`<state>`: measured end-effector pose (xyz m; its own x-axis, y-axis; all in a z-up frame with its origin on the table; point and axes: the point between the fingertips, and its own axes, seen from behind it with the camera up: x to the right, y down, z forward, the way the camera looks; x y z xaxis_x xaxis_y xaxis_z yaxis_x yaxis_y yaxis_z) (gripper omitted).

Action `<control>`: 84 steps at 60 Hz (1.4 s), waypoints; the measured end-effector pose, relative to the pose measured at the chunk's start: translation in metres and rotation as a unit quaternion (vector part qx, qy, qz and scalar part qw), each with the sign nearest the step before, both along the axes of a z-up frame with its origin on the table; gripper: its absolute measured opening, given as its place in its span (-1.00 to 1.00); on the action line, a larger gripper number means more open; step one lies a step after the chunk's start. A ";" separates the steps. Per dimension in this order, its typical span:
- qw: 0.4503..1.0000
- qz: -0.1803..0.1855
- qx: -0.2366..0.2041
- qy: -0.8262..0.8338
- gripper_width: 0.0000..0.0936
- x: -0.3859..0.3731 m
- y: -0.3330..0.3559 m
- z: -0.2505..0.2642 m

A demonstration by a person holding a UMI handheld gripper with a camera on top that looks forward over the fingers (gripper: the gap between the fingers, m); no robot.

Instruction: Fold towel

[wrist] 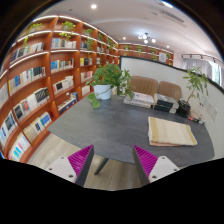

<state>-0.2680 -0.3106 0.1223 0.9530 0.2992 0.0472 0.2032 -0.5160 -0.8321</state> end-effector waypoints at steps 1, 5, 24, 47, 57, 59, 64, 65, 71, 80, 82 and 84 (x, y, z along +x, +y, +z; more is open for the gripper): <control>1.000 0.000 -0.004 -0.001 0.65 0.001 -0.001 -0.002; 1.000 -0.004 -0.018 -0.006 0.65 0.008 0.007 -0.021; 0.996 -0.066 -0.057 -0.038 0.65 0.112 0.115 -0.082; 0.992 -0.082 -0.080 -0.062 0.21 0.168 0.254 -0.130; 0.987 -0.090 -0.071 -0.109 -0.80 0.182 0.258 -0.133; 0.986 -0.077 -0.070 -0.128 -0.86 0.181 0.257 -0.134; 0.983 -0.069 -0.080 -0.147 -0.90 0.181 0.257 -0.135; 0.983 -0.067 -0.083 -0.146 -0.90 0.181 0.257 -0.135; 0.989 -0.070 -0.084 -0.101 -0.90 0.182 0.255 -0.115; 0.988 -0.133 -0.036 -0.075 -0.90 0.243 0.272 -0.045; 0.985 -0.150 -0.030 -0.074 -0.90 0.264 0.274 -0.034; 0.983 -0.166 -0.026 -0.070 -0.90 0.284 0.277 -0.025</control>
<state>0.0165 -0.0339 0.0971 0.9838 -0.0213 0.1782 0.1278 -0.6139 -0.7789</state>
